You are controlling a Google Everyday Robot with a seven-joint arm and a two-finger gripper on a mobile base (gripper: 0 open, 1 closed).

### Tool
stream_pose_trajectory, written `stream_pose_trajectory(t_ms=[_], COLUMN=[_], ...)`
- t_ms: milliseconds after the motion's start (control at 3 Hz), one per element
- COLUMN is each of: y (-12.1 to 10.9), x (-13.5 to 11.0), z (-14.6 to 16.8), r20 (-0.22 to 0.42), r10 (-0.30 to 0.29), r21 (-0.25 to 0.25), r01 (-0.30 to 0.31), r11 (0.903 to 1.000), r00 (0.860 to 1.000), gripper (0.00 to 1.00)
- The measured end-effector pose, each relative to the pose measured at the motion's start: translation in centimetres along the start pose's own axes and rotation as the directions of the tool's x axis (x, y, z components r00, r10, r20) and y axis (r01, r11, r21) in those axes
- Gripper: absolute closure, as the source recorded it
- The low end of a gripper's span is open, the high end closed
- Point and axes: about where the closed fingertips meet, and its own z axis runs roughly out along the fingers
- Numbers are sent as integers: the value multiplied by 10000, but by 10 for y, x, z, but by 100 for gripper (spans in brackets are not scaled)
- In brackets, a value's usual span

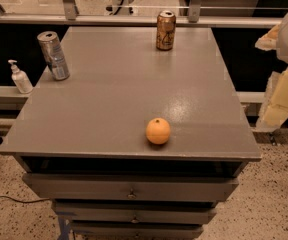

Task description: Move orange near orange can

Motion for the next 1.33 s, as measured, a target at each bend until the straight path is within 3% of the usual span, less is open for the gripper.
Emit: stream_pose_trajectory(t_ms=[333,667,1000,1333], y=[0,-6,-8,10], x=[0,0,-14,-59], z=[0,4,35,56], r20=[1,702,2277,4187], r10=[0,230,634,948], r21=[2,-100,-679,-1147], r01=[0,-224,-491,-510], r11=[10000,9997,9965,9921], r00=[10000,9973,9717,9032], gripper=[0,0,0,0])
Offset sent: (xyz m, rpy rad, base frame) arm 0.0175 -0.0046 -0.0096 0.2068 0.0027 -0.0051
